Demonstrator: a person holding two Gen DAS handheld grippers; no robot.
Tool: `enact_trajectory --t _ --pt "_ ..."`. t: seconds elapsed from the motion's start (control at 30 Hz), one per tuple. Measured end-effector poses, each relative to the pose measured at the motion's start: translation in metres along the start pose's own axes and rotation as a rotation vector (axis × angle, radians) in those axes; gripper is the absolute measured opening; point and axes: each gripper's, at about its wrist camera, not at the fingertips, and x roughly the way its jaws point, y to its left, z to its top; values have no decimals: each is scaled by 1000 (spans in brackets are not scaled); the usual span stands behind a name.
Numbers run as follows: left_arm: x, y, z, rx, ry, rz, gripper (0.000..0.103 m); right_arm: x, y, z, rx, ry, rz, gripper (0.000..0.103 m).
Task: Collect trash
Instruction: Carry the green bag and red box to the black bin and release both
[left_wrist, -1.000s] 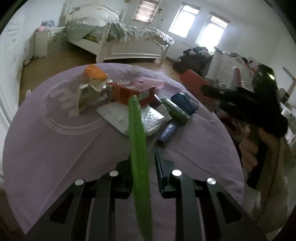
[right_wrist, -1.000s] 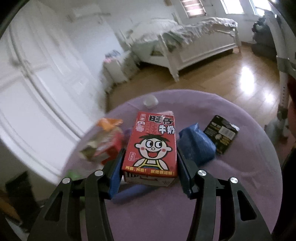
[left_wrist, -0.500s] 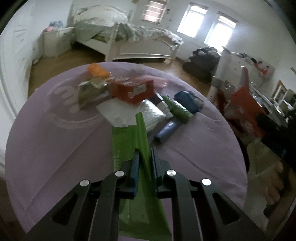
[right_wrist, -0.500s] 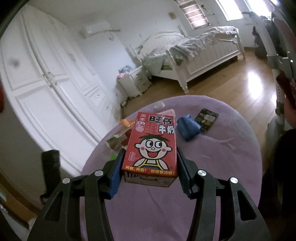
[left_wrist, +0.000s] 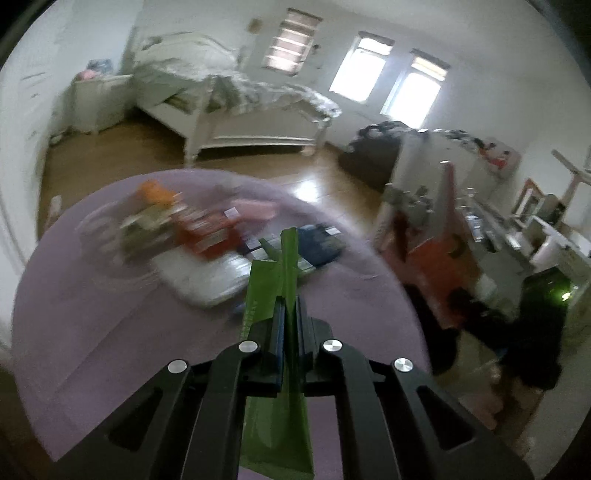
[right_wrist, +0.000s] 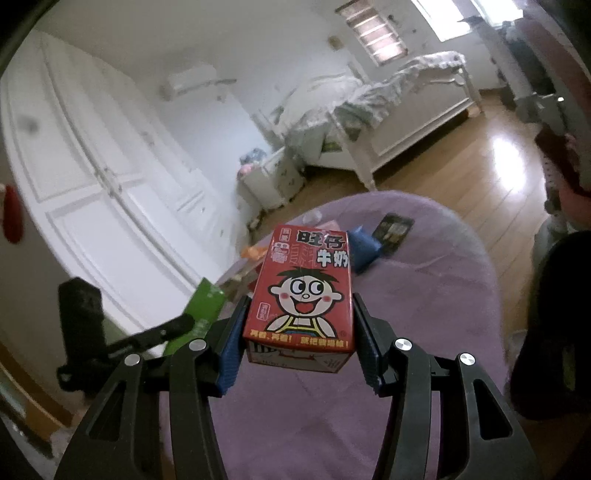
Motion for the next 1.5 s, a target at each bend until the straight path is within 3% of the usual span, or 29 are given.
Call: enact_trajectory --t 0.1,0.33,0.53,0.63,1.07,1.33,1.5 --pt "15 -39 17 45 -4 -84 6 -30 -20 8 26 -74 -50 53" --pt "74 -123 32 143 31 -254 6 -109 -93 15 140 -244 -257 53" --pt "139 -200 23 219 115 -377 6 -140 -159 -3 264 -287 -407 53" --pt "169 -222 15 236 162 -404 6 -141 -184 -13 321 -280 -434 53" --pt "260 -270 -31 265 346 -441 6 -126 -245 -42 428 -201 -462 53" --pt "301 -280 -39 259 404 -427 7 -116 -272 -45 472 -158 -479 53" --pt "312 -285 -42 274 401 -408 11 -115 -285 -48 499 -141 -489 54"
